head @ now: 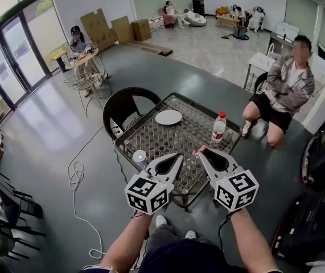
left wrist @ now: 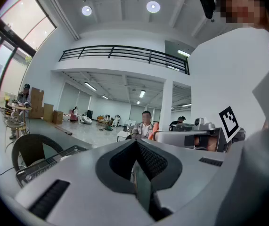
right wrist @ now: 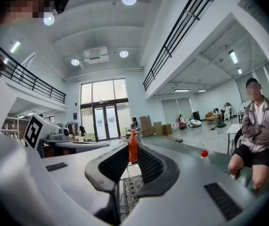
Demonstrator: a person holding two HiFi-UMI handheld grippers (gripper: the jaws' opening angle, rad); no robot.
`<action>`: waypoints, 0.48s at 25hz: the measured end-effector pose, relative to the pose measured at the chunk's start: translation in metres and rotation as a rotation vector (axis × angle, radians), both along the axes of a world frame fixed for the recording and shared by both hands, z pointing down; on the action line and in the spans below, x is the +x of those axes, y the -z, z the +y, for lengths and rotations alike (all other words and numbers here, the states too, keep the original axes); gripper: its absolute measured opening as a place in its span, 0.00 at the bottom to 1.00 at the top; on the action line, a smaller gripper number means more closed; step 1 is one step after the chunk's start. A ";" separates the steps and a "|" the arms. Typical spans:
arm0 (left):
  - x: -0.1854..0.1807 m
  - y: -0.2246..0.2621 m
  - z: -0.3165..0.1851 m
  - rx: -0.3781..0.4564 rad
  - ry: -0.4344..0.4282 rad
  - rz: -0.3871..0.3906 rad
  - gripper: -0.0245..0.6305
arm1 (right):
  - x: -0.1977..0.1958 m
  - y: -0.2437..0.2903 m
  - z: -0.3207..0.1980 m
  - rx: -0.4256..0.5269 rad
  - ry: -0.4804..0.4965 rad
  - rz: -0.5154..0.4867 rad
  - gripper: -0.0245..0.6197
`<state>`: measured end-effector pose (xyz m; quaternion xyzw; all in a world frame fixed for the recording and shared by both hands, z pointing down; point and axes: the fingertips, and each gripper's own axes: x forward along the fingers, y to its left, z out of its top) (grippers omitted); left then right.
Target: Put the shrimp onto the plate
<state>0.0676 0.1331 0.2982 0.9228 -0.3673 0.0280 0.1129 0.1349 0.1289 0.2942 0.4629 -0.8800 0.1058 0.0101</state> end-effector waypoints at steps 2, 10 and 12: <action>-0.001 0.001 0.000 -0.002 -0.002 0.001 0.05 | -0.002 0.001 0.000 -0.003 0.002 0.002 0.13; -0.003 0.001 -0.003 -0.005 -0.006 0.005 0.05 | -0.004 0.002 -0.006 -0.001 -0.006 -0.007 0.13; -0.003 0.000 -0.002 -0.004 -0.007 0.003 0.05 | -0.003 0.001 -0.006 0.002 -0.009 -0.011 0.13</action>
